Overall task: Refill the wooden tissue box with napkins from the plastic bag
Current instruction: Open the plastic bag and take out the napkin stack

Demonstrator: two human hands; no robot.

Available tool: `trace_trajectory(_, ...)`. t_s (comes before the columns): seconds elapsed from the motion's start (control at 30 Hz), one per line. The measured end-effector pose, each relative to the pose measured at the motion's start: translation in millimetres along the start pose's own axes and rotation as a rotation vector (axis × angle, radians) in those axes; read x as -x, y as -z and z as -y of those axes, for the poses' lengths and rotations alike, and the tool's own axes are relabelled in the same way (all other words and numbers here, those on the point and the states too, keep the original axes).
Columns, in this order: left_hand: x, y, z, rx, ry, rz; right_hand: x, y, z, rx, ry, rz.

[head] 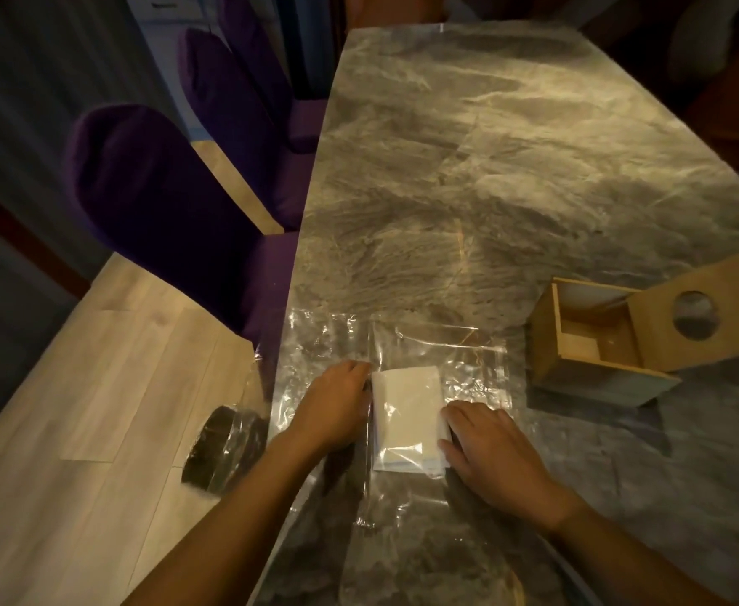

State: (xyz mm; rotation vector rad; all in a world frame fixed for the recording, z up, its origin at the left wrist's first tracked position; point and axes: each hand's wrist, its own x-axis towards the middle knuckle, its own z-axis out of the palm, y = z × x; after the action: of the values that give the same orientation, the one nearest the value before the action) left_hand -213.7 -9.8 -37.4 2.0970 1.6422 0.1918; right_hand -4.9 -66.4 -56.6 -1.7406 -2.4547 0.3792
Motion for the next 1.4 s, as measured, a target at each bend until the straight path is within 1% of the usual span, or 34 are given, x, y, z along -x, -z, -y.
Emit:
trace_trajectory(0.13, 9, -21, -2, -0.015, -0.064, -0.077, -5, 2, -3, -0.070, 0.003, 0.037)
trace_trajectory(0.23, 13, -41, 9, -0.055, -0.072, -0.119, -9, 6, -6, -0.199, -0.051, -0.012)
trace_trajectory(0.3, 15, -49, 13, -0.027, -0.061, -0.133, -14, 10, -8, -0.323, -0.164, -0.105)
trace_trajectory(0.37, 16, -51, 14, 0.046, -0.028, -0.141, -21, 16, -11, -0.473, -0.362, -0.173)
trace_trajectory(0.4, 16, -52, 15, 0.060, -0.027, -0.145, -26, 19, -14, -0.550, -0.467, -0.180)
trace_trajectory(0.47, 15, -57, 20, -0.043, -0.060, -0.138, -36, 22, -21, -0.667, -0.629, -0.160)
trace_trajectory(0.5, 14, -59, 24, -0.102, -0.086, -0.124, -40, 23, -23, -0.730, -0.681, -0.150)
trace_trajectory(0.6, 11, -62, 29, -0.129, -0.076, -0.087, -51, 30, -24, -1.088, -0.770, -0.115)
trace_trajectory(0.63, 11, -62, 29, -0.133, -0.077, -0.081, -53, 32, -22, -1.166, -0.786, -0.089)
trace_trajectory(0.67, 11, -62, 29, -0.135, -0.079, -0.075, -54, 34, -18, -1.190, -0.793, -0.049)
trace_trajectory(0.73, 11, -62, 30, -0.146, -0.084, -0.076, -55, 33, -14, -1.203, -0.797, -0.047)
trace_trajectory(0.8, 12, -61, 28, -0.133, -0.082, -0.070, -57, 32, -11, -1.244, -0.838, -0.088)
trace_trajectory(0.83, 13, -62, 28, -0.125, -0.081, -0.070, -58, 31, -10, -1.221, -0.860, -0.116)
trace_trajectory(0.9, 14, -61, 27, -0.117, -0.081, -0.073, -60, 29, -7, -1.105, -0.875, -0.109)
trace_trajectory(0.93, 15, -60, 26, -0.116, -0.080, -0.074, -60, 28, -4, -1.037, -0.866, -0.074)
trace_trajectory(1.03, 17, -59, 23, -0.106, -0.075, -0.075, -60, 19, 5, -0.796, -0.768, 0.083)
trace_trajectory(1.13, 19, -58, 21, -0.113, -0.074, -0.075, -63, 12, 13, -0.668, -0.681, 0.131)
trace_trajectory(1.23, 20, -58, 20, -0.110, -0.071, -0.061, -68, 12, 23, -0.653, -0.706, 0.150)
trace_trajectory(1.4, 19, -60, 22, -0.123, -0.084, -0.106, -69, 13, 27, -0.756, -0.713, 0.116)
